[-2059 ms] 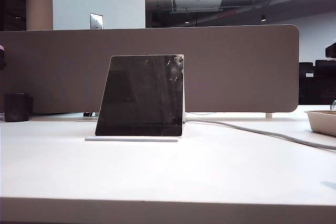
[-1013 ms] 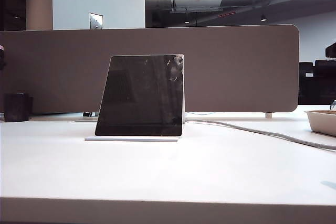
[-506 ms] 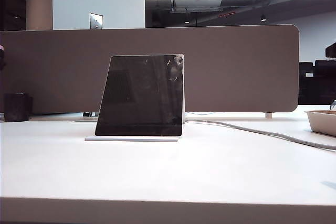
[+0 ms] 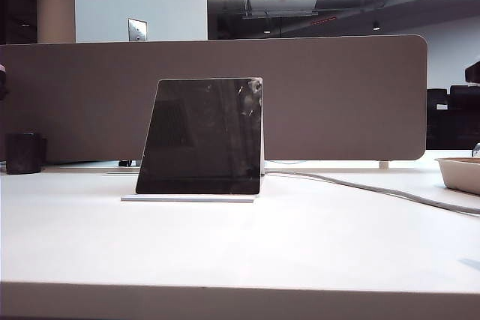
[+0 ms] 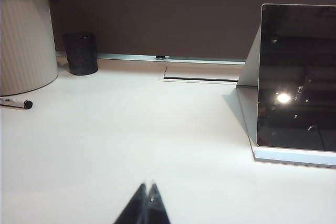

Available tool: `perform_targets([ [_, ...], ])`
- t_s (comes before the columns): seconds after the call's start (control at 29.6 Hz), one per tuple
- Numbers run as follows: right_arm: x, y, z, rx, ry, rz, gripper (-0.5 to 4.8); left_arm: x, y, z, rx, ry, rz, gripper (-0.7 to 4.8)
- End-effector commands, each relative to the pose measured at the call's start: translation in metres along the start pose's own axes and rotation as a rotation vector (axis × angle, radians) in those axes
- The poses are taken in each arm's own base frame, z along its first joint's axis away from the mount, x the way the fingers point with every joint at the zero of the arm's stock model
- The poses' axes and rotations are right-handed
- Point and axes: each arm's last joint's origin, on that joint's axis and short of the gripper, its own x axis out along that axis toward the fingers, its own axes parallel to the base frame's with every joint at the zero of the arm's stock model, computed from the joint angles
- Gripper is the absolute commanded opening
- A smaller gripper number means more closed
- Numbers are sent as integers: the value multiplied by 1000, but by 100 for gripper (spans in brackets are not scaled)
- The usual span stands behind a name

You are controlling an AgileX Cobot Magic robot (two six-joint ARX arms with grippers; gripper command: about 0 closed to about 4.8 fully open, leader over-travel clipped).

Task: Push the base of the mirror on the table to move it forward for a short distance.

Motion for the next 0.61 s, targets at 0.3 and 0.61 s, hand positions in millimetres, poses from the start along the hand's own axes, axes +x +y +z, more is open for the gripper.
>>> perform_targets([
  [0.3, -2, -23, 2, -47, -18, -223, 22, 0, 0, 2, 4, -12, -4, -5],
  [0.61, -10, -45, 3, -39, -21, -457, 22, 0, 0, 2, 4, -12, -4, -5],
])
